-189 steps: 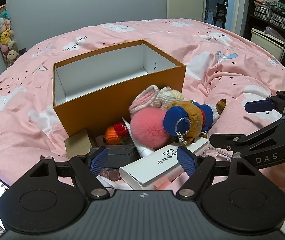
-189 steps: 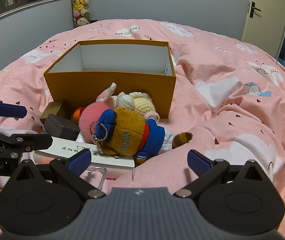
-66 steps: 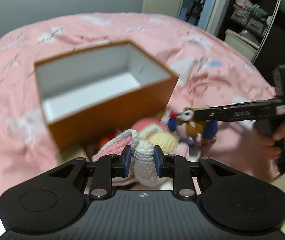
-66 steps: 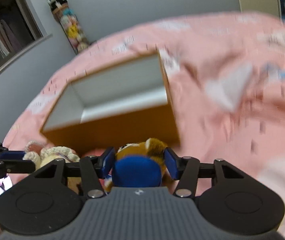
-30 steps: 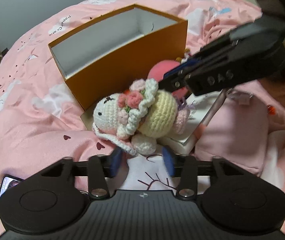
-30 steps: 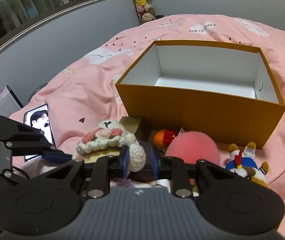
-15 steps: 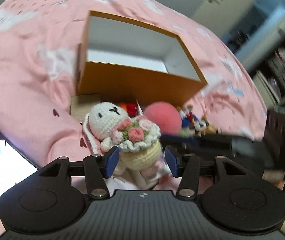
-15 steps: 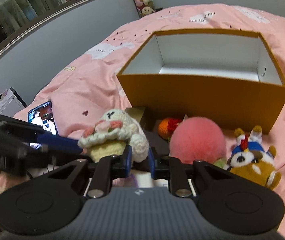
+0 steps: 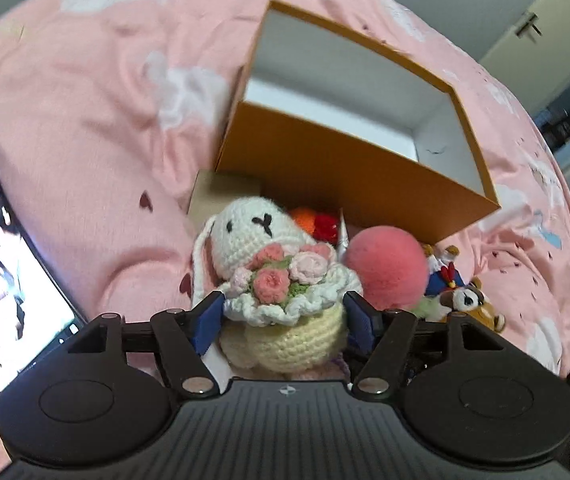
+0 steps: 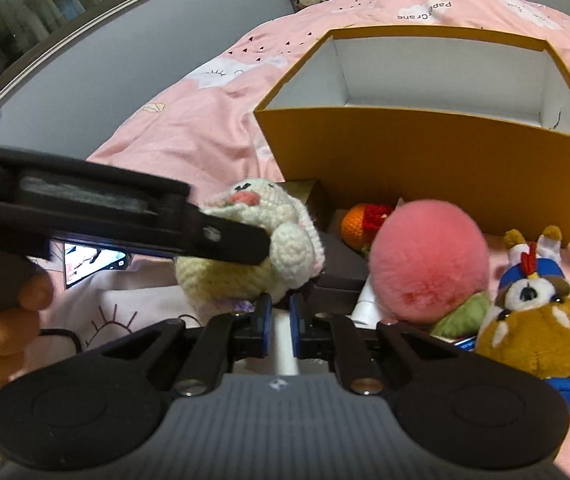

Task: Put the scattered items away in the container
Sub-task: 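Lift the bunny with the left gripper while the right gripper carries the plush dog toward the box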

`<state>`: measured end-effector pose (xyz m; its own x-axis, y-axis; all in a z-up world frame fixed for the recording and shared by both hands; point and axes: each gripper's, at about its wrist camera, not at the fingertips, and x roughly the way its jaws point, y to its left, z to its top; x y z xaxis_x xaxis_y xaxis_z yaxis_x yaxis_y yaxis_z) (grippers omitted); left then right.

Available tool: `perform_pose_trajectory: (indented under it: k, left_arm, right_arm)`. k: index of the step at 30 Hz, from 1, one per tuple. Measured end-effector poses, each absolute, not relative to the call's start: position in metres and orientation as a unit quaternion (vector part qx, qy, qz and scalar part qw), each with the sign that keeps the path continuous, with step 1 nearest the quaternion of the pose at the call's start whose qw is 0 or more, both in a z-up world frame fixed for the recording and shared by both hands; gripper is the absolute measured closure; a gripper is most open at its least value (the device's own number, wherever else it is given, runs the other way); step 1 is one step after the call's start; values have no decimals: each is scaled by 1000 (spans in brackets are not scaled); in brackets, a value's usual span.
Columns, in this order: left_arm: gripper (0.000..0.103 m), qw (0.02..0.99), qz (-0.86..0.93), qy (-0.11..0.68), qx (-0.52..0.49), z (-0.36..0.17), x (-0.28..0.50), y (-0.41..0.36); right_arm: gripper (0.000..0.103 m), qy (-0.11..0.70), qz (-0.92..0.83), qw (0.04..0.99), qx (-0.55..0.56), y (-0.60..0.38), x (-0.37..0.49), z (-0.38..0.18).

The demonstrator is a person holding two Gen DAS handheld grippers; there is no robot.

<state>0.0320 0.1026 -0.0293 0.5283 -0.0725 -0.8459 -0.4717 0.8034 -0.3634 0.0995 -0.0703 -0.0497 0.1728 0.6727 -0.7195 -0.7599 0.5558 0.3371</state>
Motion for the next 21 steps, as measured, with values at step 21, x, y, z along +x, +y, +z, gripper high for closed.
perform_pose_trajectory:
  k: [21]
  left_arm:
    - [42,888,75,410,-194,-9,25,76]
  right_arm:
    - [53,355,352,866,-22,-138,121,-3]
